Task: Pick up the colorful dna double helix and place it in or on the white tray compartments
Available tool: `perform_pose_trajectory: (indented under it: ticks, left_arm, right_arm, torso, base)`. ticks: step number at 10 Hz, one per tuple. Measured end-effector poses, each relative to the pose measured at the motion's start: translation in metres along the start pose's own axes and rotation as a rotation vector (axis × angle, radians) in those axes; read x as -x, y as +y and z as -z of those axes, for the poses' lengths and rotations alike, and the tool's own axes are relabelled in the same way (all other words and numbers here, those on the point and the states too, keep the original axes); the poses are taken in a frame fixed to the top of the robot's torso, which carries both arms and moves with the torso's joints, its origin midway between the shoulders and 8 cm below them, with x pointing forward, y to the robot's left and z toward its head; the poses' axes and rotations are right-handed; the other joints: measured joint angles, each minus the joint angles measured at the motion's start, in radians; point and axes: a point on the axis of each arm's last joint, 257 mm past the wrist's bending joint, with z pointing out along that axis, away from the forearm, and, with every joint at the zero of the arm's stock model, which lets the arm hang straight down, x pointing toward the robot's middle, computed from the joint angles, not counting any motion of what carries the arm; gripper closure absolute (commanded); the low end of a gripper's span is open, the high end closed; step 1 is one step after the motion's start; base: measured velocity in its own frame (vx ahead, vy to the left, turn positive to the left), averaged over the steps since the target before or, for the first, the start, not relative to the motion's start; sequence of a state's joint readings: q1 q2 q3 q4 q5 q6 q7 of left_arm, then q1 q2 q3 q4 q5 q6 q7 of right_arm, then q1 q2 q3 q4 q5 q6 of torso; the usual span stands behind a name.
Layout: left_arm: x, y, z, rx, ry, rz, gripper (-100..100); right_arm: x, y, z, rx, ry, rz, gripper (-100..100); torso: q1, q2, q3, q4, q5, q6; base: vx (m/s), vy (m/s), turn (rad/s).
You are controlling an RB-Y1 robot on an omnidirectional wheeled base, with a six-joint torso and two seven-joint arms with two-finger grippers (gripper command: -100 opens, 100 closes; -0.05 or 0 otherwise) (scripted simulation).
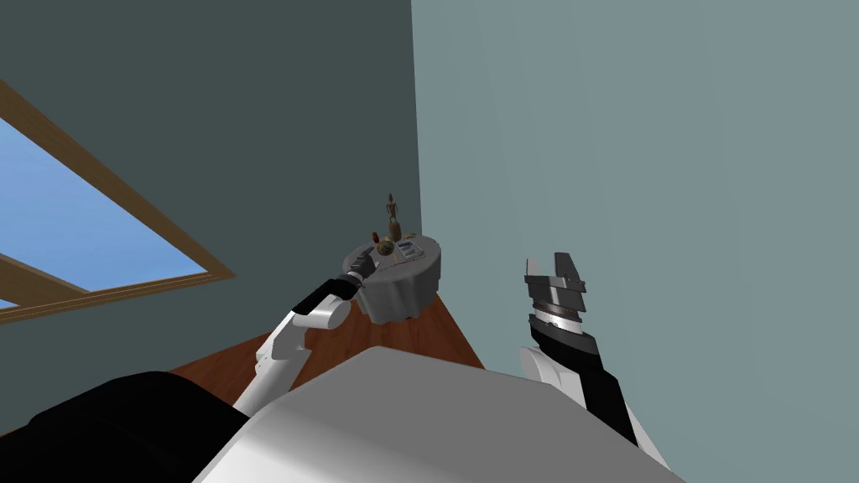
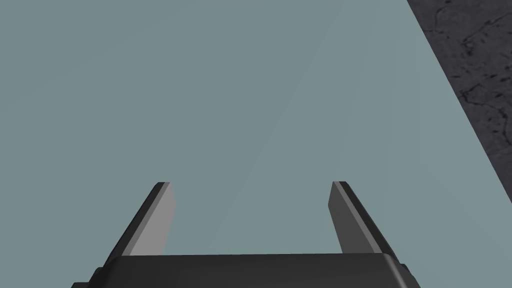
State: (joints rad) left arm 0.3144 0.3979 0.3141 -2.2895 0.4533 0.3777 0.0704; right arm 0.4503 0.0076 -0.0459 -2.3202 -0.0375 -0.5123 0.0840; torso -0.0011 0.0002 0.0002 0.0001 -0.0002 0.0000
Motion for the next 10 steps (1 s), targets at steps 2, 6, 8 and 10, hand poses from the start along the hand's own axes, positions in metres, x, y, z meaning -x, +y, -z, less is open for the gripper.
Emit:
perform_pose_trajectory:
  ticks: [2,6,8,10]
  left_arm:
    - [0.01,0.008,-0.001,0.043,-0.008,0.005,-100]
    - [0.028,0.024,-0.004,0.134,-0.03,0.022,-100]
    - [0.037,0.03,-0.004,0.172,-0.04,0.029,-100]
    - [0.044,0.038,-0.004,0.215,-0.05,0.037,-100]
  right_arm:
    - [0.0,0.0,0.0,0.0,0.0,0.0,0]
    - [0.0,0.0,0.0,0.0,0.0,0.0,0]
    - [0.0,0.0,0.0,0.0,0.0,0.0,0]
    - [0.0,0.0,0.0,0.0,0.0,0.0,0]
  torso:
    - [0.0,0.0,0.0,0.0,0.0,0.0]
    - [0.0,0.0,0.0,0.0,0.0,0.0]
    - [0.0,0.0,0.0,0.0,0.0,0.0]
    - [0.0,-0.001,0.0,0.0,0.0,0.0]
  base:
    - [-0.003,-0.018,-0.029]
    - [0.0,-0.014,-0.016]
    - [0.001,-0.02,-0.043]
    - [0.006,-0.016,-0.03]
